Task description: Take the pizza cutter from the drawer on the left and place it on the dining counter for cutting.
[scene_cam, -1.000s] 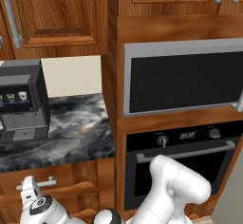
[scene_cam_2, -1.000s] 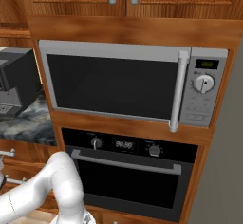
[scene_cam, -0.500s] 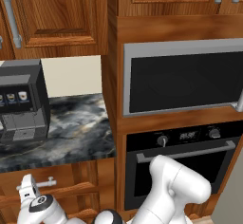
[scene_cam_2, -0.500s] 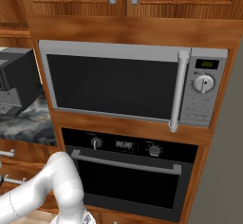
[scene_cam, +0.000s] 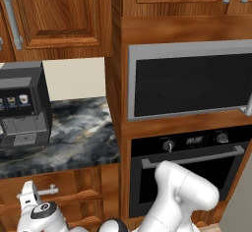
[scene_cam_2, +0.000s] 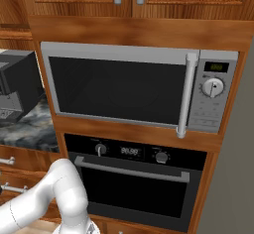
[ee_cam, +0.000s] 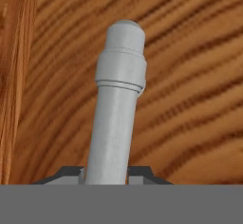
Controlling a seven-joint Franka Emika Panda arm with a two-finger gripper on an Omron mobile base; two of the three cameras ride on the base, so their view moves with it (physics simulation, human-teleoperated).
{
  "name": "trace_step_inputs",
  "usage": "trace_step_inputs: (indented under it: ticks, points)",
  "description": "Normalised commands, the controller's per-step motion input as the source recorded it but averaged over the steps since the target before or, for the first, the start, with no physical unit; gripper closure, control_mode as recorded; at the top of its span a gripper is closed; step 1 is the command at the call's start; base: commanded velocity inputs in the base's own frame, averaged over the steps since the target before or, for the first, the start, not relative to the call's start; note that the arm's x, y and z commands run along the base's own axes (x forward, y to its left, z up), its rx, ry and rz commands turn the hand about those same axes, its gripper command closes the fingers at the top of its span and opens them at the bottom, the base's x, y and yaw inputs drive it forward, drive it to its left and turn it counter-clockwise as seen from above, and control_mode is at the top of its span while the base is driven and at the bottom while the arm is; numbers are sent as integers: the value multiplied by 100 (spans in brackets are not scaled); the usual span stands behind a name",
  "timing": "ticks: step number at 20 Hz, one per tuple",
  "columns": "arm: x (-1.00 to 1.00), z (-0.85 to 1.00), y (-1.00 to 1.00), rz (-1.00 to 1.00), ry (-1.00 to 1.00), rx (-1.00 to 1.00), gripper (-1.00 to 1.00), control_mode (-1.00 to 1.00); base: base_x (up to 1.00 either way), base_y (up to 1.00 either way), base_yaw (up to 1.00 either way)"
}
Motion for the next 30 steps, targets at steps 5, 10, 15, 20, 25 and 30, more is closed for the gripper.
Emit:
trace_step_inputs:
  ticks: [5,10,15,20,25,30]
  points:
    - [-49,0,1,0,0,0,100,-100,0,0,0]
    - [-72,0,2,0,0,0,100,-100,0,0,0]
    - [-77,-1,2,0,0,0,100,-100,0,0,0]
    - [-78,-4,0,0,0,0,100,-100,0,0,0]
    - [-75,-5,1,0,0,0,100,-100,0,0,0]
    - [-72,-4,1,0,0,0,100,-100,0,0,0]
